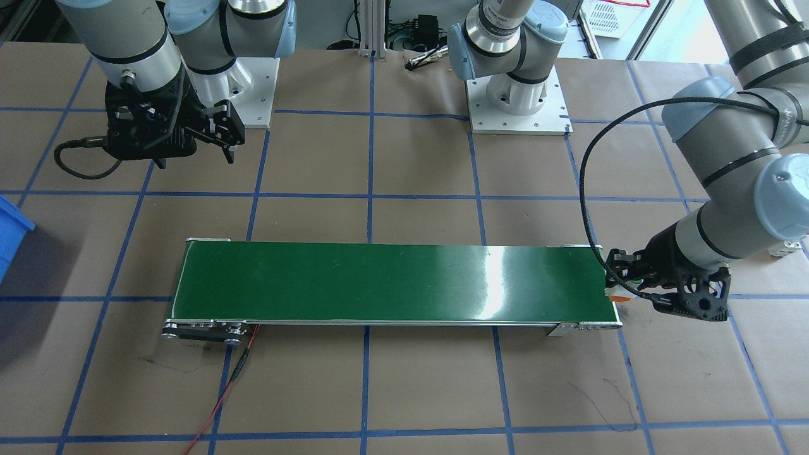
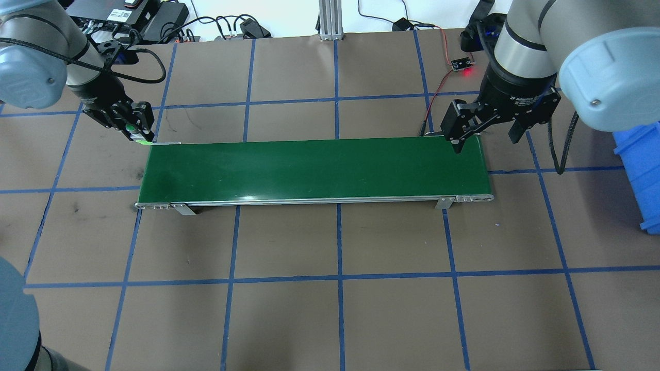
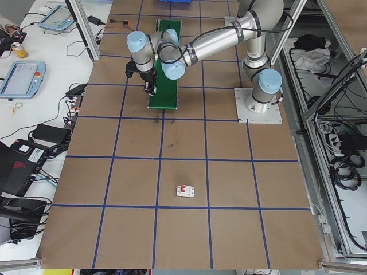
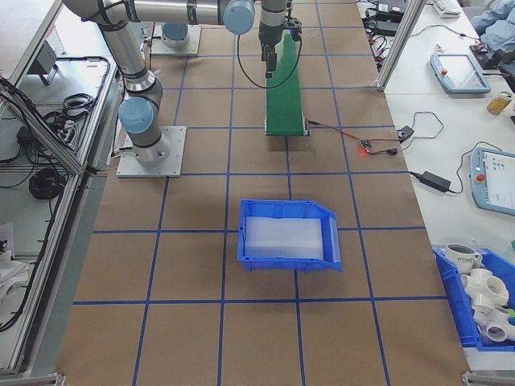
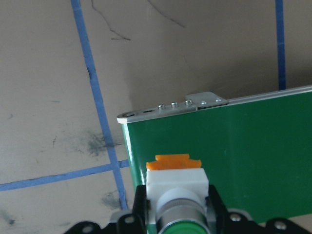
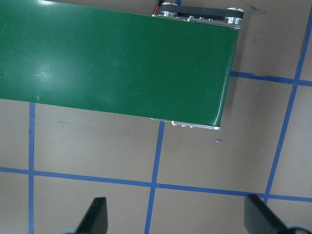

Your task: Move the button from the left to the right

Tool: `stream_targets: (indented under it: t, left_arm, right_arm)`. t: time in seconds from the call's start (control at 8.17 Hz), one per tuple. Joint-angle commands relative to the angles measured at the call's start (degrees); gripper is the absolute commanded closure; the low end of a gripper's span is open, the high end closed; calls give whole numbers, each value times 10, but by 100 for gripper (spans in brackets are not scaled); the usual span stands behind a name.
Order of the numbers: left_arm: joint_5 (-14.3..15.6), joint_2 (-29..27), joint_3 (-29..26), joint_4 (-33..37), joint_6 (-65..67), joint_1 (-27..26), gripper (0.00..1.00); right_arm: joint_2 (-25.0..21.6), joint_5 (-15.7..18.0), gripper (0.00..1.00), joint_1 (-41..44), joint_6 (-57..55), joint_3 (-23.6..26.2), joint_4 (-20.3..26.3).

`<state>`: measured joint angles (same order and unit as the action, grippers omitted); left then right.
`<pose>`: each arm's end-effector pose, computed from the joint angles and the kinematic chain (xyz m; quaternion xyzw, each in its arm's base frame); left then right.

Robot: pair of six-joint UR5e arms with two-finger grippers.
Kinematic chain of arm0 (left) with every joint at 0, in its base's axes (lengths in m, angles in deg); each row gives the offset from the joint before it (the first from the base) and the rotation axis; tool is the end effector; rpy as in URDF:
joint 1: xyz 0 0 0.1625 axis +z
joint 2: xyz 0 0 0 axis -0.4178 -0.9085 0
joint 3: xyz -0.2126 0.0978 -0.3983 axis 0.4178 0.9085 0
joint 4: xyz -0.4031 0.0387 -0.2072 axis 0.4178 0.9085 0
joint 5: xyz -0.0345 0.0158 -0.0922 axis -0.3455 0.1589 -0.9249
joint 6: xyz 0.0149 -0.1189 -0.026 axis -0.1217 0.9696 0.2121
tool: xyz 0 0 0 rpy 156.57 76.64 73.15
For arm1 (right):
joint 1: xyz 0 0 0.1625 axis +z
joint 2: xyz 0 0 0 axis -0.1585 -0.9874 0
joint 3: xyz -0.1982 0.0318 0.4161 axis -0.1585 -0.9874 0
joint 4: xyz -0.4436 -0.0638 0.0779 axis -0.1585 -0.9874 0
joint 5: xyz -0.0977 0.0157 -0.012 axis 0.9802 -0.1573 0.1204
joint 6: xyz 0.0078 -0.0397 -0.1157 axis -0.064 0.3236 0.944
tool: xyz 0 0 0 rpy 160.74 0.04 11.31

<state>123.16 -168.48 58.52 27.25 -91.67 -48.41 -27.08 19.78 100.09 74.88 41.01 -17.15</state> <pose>0.0590 -0.6583 0.3279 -0.0781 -0.9953 -0.0513 0.0269 0.1383 -0.5127 0.4683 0.0649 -0.9973 -0.0329 0.0138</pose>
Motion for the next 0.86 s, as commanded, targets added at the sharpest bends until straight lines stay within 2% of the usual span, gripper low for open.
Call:
stream_targets:
  t: [0.0, 0.37, 0.49, 0.61, 0.73]
  left_arm:
    - [-17, -8, 41, -70, 61, -12, 100]
    - [-11, -29, 56, -102, 66, -12, 100]
    - [-11, -28, 58, -96, 68, -12, 93]
    - [-10, -20, 66, -94, 75, -12, 68]
    - [-10, -16, 77, -94, 75, -11, 26]
  right_arm:
    - [0, 0, 0, 0, 0, 0, 0]
    - [0, 0, 0, 0, 0, 0, 0]
    - [0, 0, 0, 0, 0, 0, 0]
    - [0, 0, 0, 0, 0, 0, 0]
    - [0, 0, 0, 0, 0, 0, 0]
